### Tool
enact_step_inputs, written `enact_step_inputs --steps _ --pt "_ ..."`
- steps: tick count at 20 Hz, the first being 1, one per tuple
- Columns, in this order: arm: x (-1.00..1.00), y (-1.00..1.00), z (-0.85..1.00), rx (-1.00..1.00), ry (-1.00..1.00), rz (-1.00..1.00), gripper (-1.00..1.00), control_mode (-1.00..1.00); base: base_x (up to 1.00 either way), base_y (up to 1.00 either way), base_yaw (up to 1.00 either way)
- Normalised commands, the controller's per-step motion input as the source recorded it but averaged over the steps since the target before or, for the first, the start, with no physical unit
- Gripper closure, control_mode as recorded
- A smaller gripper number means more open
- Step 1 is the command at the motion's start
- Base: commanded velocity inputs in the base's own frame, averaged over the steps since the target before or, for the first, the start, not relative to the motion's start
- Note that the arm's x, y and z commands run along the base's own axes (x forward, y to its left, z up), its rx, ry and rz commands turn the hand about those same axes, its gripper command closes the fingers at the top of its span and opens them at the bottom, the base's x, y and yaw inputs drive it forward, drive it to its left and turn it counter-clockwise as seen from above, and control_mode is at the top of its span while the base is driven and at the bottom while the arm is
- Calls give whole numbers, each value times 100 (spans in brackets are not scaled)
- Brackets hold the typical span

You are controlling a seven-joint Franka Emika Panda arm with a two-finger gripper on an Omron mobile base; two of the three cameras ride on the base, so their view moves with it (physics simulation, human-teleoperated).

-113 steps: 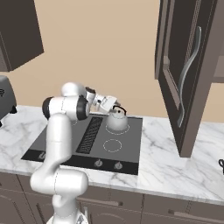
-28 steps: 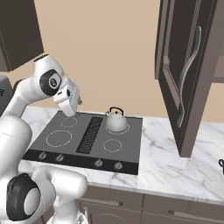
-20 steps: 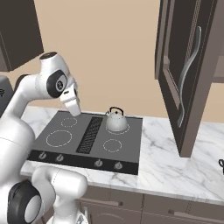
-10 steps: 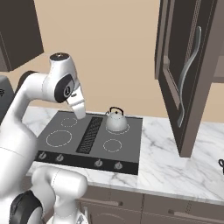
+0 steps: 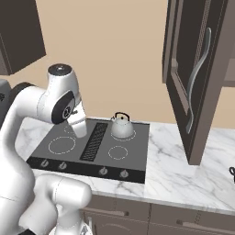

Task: Pick the kettle from the cabinet and place it on a stove burner. Then pick the pot from the counter and place it on another stove burner. Finally, turn both burners on.

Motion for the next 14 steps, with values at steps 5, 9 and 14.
enact_step_inputs --steps 5,9,14 --pt "-60 -1 0 4 0 0 -100 -100 0 0 0" --pt "0 0 0 0 0 0 -100 -100 0 0 0" --pt "-10 1 0 0 -4 0 -100 100 -8 1 0"
